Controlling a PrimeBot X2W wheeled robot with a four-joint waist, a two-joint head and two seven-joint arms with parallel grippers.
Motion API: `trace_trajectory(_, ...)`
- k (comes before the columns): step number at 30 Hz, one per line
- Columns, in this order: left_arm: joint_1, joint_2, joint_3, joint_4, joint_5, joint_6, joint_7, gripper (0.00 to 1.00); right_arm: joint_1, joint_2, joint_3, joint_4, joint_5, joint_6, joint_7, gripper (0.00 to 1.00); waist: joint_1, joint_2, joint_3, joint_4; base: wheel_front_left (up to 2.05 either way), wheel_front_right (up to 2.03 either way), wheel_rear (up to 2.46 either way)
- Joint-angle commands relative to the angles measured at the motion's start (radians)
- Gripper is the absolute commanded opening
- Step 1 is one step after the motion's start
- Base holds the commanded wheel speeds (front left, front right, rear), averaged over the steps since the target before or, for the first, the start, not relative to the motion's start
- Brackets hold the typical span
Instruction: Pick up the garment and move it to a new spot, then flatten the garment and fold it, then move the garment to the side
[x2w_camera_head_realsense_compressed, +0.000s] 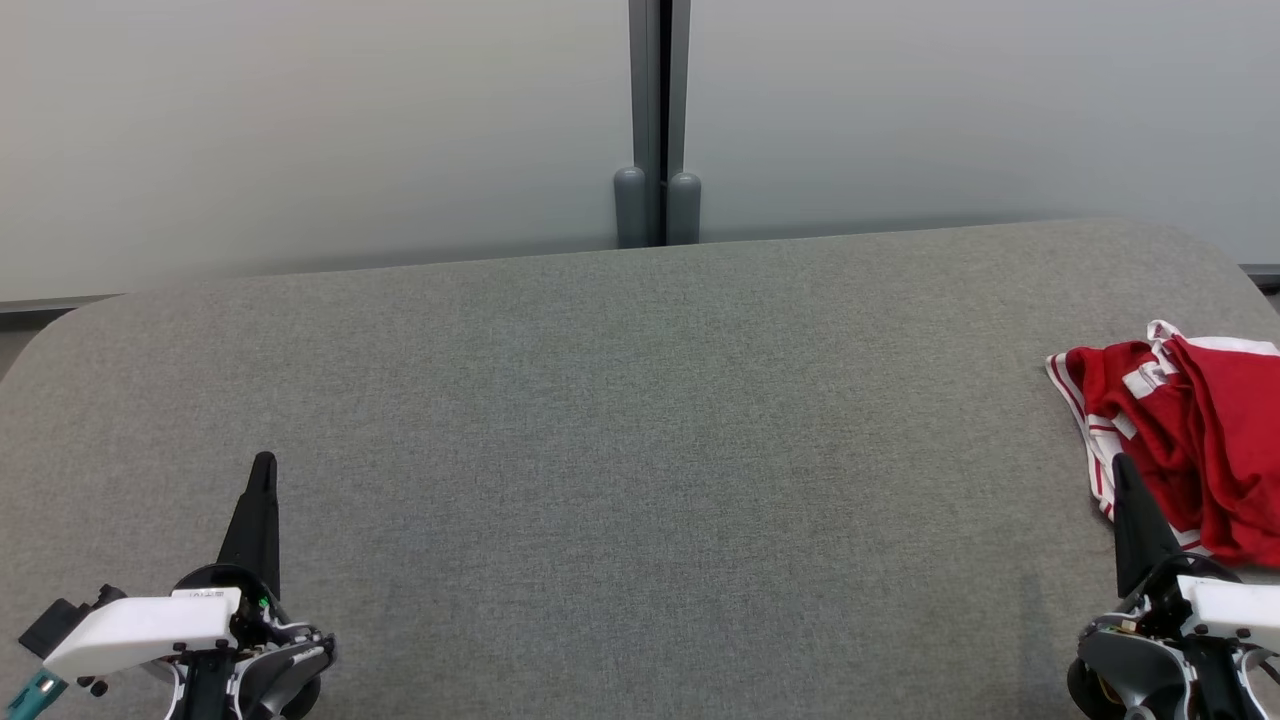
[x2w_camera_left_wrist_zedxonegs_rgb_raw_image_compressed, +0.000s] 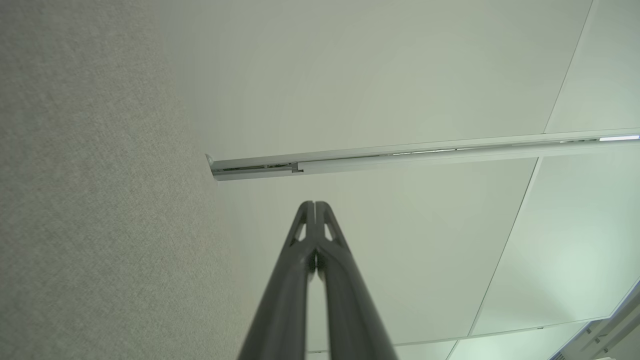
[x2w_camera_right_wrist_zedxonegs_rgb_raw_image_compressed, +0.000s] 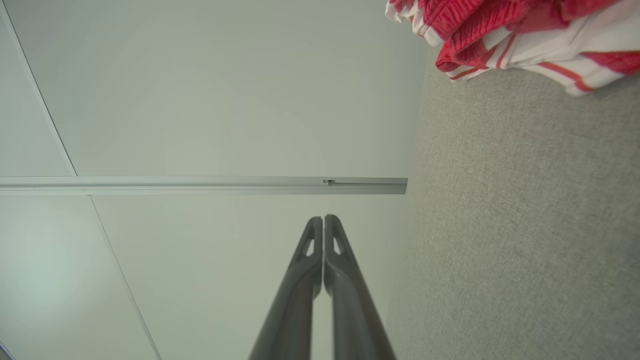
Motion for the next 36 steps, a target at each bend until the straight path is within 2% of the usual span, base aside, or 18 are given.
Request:
trace_trajectory(1, -0.009, 0.002, 0.005, -0.002, -0.001, -0.004, 0.004, 0.00, -0.013, 0.000, -0.001, 0.002, 0.006, 0.000, 0.004, 0.00, 0.0000, -0.0001, 0.000, 0.000, 0.00, 0.00, 0.00)
trace_trajectory(36, -0.009, 0.002, 0.004, -0.002, -0.002, -0.004, 0.003, 0.00, -0.012, 0.000, -0.001, 0.002, 0.006, 0.000, 0.004, 0.00, 0.0000, -0.0001, 0.000, 0.000, 0.00, 0.00, 0.00)
